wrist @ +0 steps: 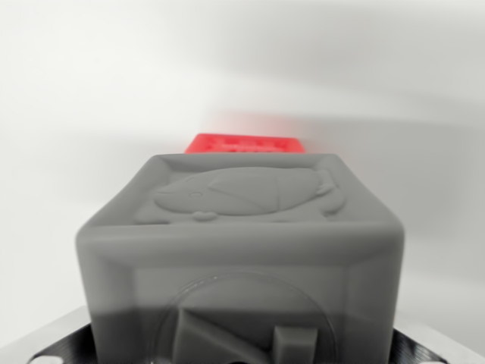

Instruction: Destack cube

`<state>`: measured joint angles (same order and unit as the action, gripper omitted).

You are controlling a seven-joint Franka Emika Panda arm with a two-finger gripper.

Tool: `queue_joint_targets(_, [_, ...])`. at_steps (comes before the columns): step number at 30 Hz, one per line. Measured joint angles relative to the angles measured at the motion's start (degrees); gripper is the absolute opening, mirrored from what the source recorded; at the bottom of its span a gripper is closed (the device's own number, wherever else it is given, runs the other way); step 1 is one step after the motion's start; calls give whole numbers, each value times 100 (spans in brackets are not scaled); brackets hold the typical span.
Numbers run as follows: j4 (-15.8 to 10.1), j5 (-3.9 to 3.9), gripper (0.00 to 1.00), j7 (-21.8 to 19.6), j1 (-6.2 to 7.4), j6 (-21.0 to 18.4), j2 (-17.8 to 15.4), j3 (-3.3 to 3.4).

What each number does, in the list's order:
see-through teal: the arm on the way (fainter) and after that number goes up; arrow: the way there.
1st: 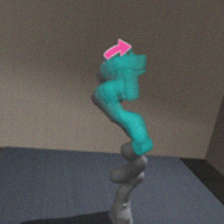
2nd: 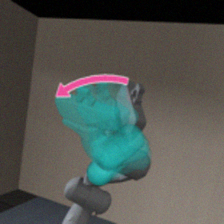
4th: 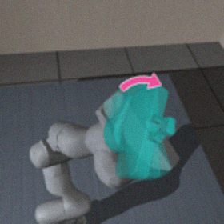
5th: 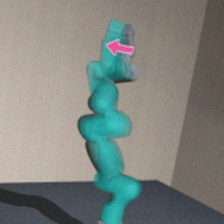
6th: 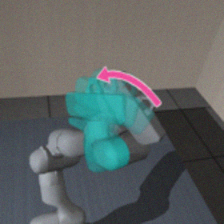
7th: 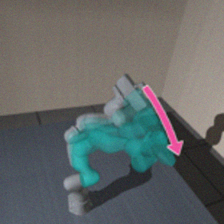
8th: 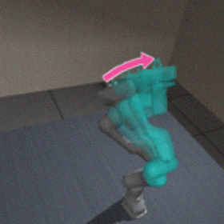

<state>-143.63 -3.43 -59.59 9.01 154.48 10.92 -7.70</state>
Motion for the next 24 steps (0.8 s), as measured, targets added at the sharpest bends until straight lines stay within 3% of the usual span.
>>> queue_joint_targets(12, [-11,166,0,120,2,-458,-487,-19])
queue_joint_targets(24, [34,285,0,205,12,-982,-989,-23])
